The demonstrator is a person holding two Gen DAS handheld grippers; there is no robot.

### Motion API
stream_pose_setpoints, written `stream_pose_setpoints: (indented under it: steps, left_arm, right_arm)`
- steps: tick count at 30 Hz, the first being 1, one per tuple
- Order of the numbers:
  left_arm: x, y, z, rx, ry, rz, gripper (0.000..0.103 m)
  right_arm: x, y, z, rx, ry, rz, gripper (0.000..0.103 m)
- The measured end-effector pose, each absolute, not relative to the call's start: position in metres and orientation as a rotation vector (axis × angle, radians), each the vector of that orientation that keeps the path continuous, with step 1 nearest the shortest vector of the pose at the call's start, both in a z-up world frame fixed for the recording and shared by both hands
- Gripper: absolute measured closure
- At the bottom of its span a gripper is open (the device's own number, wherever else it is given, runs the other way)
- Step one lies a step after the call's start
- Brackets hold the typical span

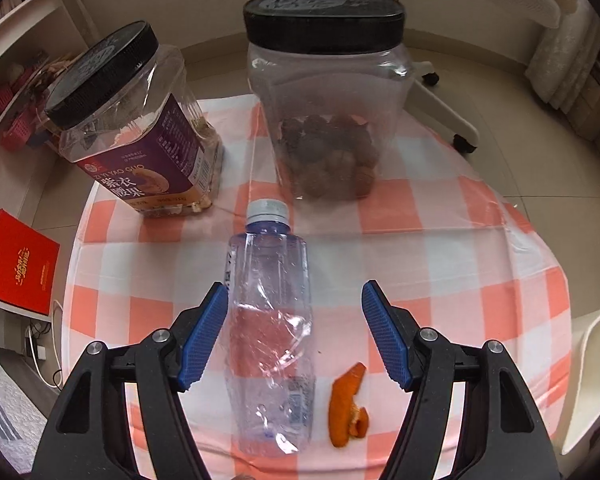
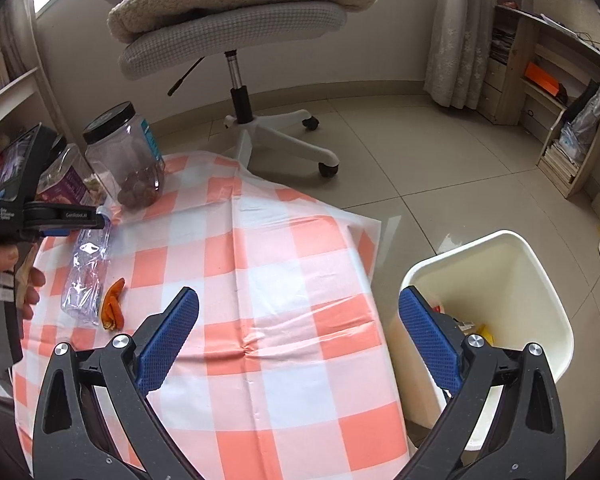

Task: Collect trash
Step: 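Grasp the clear water bottle with the left tool and lift it, then grasp the orange peel with the right tool while the left tool holds the bottle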

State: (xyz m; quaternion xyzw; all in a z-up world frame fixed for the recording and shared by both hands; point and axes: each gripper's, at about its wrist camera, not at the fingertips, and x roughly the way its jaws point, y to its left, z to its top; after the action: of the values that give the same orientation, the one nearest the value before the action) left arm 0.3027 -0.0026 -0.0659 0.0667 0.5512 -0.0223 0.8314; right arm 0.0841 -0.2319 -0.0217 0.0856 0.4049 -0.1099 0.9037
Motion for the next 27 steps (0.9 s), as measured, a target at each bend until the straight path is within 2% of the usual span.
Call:
stream_pose_setpoints:
  steps: [7,10,13,18,27]
  left_arm:
    - [0.349,0.022,-0.105,0.105,1.321,-0.048,0.036]
    - [0.355,0.03,-0.12,0.046,1.362,-0.093,0.046]
    - [0.348,0.036,-0.12,0.013,1.335,-0.124,0.048]
    - [0.313,0.064,-0.092,-0.058,1.228,-0.155,0.048]
    - [0.212,0.132,-0.009,-0.128,1.034,-0.096,0.048]
  right_arm:
    - [0.111,-0.198,-0.041,0.137,0.907,-0.11,0.007]
    - [0.118,-0.184,-0.045,0.133,0.922,-0.048,0.007]
    - [0.126,-0.171,-0.048,0.133,0.931,0.016,0.007]
    - [0.147,-0.151,-0.063,0.209,0.997,0.133,0.007]
    - [0.191,-0.082,-0.099,0.283,1.087,0.242,0.008]
